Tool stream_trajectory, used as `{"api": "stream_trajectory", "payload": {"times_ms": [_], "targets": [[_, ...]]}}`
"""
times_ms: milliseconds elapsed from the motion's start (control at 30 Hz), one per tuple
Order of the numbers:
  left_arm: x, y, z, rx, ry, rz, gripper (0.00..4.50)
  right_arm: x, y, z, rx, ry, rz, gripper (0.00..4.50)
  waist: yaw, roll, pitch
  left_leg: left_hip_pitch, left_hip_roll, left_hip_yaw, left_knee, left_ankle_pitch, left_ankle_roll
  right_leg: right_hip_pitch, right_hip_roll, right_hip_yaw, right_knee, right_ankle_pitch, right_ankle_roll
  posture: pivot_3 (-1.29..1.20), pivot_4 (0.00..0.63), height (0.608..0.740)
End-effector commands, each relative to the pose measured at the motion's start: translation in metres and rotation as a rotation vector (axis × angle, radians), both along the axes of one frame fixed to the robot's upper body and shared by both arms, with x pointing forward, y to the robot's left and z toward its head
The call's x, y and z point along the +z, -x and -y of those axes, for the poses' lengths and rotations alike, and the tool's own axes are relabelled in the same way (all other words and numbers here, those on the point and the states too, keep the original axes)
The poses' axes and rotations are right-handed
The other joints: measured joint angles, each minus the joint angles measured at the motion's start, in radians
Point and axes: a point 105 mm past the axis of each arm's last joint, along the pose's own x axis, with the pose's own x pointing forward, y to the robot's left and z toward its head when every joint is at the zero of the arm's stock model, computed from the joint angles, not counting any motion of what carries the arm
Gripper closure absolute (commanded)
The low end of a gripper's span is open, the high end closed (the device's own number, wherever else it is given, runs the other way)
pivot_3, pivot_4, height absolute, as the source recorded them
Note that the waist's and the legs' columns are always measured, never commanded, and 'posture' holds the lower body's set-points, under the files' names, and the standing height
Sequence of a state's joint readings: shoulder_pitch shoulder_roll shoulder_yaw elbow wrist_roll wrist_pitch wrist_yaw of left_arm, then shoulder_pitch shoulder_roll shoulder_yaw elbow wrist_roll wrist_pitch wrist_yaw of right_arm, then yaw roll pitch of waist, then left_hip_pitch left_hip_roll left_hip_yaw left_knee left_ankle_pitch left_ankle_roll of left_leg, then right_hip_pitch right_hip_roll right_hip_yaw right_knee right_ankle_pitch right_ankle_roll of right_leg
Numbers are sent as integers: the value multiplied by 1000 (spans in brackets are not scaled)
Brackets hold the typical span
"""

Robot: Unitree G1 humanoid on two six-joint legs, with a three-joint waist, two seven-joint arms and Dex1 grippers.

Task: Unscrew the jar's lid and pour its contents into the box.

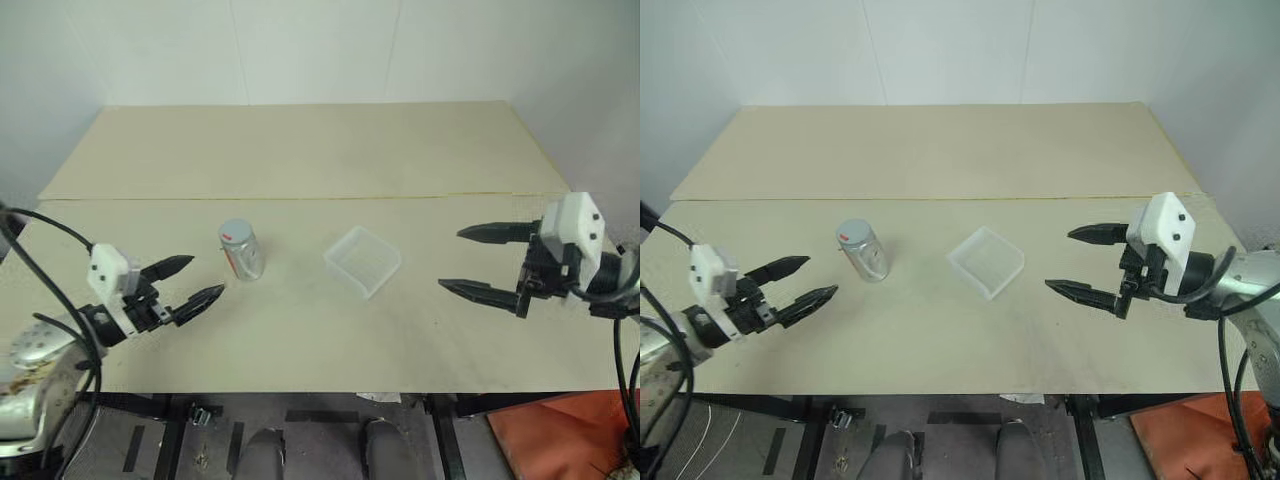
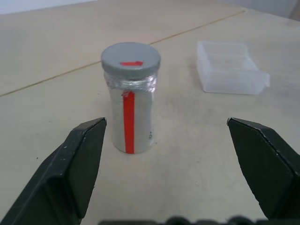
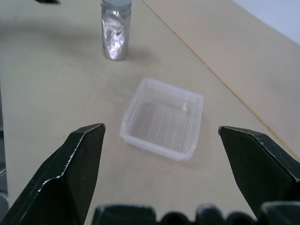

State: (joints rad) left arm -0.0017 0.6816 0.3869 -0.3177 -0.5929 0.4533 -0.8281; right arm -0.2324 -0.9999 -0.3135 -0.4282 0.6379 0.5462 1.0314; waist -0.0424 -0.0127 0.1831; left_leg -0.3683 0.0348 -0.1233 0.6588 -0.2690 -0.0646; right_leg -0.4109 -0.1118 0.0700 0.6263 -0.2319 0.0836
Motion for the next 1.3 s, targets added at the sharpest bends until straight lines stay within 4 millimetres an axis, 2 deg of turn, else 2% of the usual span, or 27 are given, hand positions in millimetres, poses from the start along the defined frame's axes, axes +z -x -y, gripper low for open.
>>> {"api": "stream_trajectory", "payload": {"times_ms": [33,333,833,1167,1300], "targets": [[4,-10,0,39,-15,57,15,9,3,-5,18,22,24,0,0,0,0,0,0,0,0,0,0,0,0,0,0,0,0,0,150,740],[-9,-32,15,14,-3,67,15,27,14,-14,122,-40,8,0,0,0,0,0,0,0,0,0,0,0,0,0,-1,0,0,0,150,740],[-19,-62,19,66,42,94,15,30,18,-15,131,-43,33,0,0,0,0,0,0,0,0,0,0,0,0,0,-1,0,1,0,150,740],[-21,-79,40,45,88,111,15,33,20,-12,123,-31,49,0,1,0,0,0,-1,0,1,0,0,0,0,0,-1,0,1,0,150,740],[-20,-85,42,61,96,130,15,34,22,-12,121,-29,53,0,1,0,0,0,-1,0,1,0,0,0,0,0,-1,0,1,0,150,740]]}}
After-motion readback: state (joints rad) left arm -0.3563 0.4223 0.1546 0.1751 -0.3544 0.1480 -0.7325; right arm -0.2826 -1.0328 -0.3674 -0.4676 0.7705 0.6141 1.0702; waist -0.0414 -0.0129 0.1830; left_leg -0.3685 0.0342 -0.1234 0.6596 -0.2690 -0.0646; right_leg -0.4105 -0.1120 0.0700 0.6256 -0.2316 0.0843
